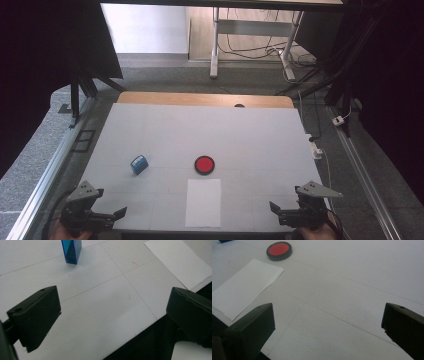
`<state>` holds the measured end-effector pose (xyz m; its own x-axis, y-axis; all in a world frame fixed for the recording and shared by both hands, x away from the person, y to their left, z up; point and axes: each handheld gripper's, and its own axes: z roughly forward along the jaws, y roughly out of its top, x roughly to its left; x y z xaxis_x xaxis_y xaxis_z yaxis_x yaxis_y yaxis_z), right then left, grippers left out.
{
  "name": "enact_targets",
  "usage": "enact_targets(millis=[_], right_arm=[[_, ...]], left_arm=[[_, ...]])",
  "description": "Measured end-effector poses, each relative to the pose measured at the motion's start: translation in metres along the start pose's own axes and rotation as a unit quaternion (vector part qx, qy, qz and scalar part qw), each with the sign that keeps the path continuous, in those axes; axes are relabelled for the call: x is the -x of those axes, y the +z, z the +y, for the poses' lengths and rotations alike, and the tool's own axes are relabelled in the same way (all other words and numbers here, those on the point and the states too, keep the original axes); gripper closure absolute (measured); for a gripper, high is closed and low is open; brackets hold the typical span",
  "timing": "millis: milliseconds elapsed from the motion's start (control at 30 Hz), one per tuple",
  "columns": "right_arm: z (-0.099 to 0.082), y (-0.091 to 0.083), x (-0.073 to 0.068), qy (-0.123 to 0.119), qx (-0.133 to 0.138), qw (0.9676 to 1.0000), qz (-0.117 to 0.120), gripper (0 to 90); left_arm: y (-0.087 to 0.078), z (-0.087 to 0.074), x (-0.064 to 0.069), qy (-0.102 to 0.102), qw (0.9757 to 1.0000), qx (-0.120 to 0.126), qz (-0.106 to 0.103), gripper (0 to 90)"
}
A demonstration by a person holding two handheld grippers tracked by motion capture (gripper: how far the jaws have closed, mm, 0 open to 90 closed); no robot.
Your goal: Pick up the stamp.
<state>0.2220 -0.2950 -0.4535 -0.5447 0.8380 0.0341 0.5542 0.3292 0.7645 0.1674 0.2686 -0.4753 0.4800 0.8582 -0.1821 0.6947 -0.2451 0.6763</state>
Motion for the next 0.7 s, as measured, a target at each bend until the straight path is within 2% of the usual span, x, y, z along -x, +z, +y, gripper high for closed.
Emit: enact_targets(millis=[367,700], right_arm=[[0.0007,0.0015,-0.0017,-0.016,-0.009,0.9997,0.015,0.0],[0.0007,0.0022,-0.0018,-0.018,-0.012,0.9994,0.026,0.0]], left_arm=[[0.0005,0.0002,0.0001,0.003,1.0,-0.004,-0.001,0.0],[0.0017,0.0008,-0.0003,0.003,0.9999,-0.011,-0.006,0.0]])
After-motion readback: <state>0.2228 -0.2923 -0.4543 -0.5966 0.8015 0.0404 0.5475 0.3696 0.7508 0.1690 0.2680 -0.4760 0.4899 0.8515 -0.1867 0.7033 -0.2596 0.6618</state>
